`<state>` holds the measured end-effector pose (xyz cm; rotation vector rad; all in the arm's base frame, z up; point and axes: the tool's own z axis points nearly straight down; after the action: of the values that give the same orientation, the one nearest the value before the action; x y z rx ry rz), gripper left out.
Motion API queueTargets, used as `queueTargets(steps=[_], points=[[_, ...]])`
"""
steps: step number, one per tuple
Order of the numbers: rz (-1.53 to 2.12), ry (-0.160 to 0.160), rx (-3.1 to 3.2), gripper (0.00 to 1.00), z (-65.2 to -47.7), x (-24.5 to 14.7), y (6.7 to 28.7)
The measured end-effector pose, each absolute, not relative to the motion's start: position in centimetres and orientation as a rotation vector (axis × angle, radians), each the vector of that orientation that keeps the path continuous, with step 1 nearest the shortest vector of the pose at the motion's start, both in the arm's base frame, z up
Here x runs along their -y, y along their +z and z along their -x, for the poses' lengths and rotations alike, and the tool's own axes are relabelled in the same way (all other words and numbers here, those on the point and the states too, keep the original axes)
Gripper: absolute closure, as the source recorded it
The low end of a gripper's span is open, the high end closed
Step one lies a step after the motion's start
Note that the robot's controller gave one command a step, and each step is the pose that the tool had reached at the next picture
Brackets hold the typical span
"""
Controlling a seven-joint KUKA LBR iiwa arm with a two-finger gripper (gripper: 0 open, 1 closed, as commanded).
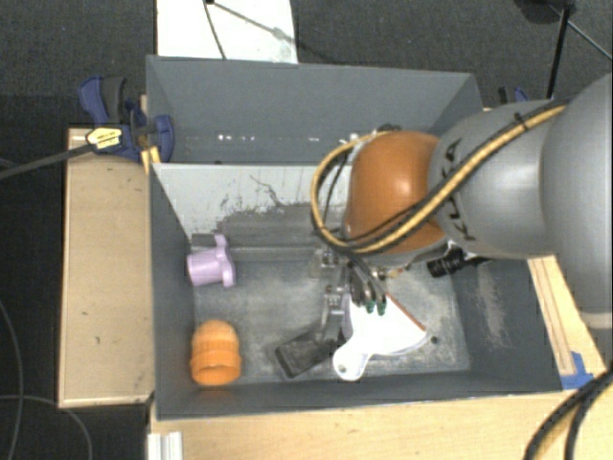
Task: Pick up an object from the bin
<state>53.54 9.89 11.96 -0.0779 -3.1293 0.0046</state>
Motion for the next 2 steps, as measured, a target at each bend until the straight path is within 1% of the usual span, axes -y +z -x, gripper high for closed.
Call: queueTargets(steps=[1,2], points=[[0.027,-0.004,3.158,0.00,-52.5,-10.0,14.3],[-0.073,-0.002,3.147,0.00,-50.1,-11.4,8.2]])
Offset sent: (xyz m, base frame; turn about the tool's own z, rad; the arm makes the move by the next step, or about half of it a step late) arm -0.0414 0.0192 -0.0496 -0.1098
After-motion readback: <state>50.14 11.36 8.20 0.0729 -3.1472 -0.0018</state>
